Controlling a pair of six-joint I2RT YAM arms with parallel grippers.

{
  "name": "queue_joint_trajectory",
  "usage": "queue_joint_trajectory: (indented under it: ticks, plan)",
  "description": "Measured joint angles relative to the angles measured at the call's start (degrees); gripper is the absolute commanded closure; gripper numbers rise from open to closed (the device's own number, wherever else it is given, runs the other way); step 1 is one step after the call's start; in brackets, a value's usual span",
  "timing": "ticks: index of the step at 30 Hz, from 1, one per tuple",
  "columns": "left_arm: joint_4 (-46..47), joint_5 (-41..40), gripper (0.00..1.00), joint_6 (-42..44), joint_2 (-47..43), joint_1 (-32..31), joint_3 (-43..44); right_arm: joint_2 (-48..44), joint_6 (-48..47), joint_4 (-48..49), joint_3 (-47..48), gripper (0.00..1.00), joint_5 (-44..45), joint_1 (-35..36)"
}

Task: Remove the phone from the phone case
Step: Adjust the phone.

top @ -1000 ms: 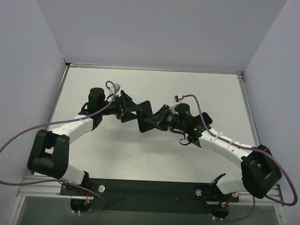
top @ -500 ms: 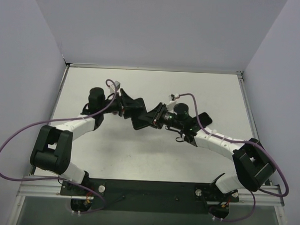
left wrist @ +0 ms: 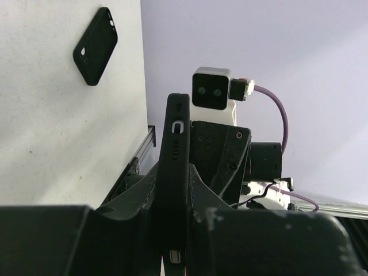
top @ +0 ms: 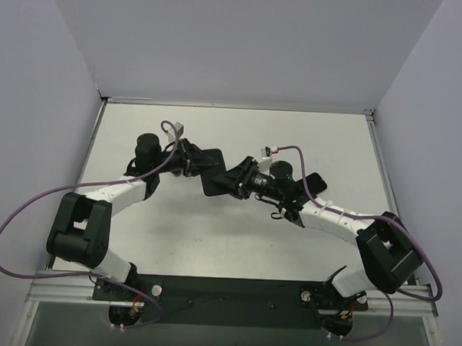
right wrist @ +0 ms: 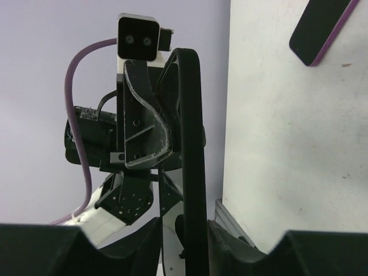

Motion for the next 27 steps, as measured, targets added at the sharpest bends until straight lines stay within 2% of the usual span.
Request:
queue_joint_trajectory:
  ticks: [4,8,15,20,27]
  plan:
    - [-1.2,-0.9,1.0,1.4,0.0,-0.1,0.0,-2.2,-0.3,-0.7,-2.3,0.63,-0.6,-0.9]
    - [-1.2,-0.9,1.0,1.4,0.0,0.0,0.0,-4.7,0.2,0.5,-5.4,0.67,-0.9,-2.7]
    - [-1.1,-0.9,1.0,0.7,0.0,0.0,0.0,-5.9,0.2,0.5,-5.7,0.81,-0.9,-3.3]
    - [-0.8,-0.9,1.0,0.3,0.0,0.0,0.1,-5.9,0.9,1.2,-6.4,0.78,-1.0,-3.3]
    - [-0.3,-1.1,1.0,-0.2,0.0,-0.1,0.1,-6.4,2.9,4.7,-9.2,0.79,-0.8,-3.3]
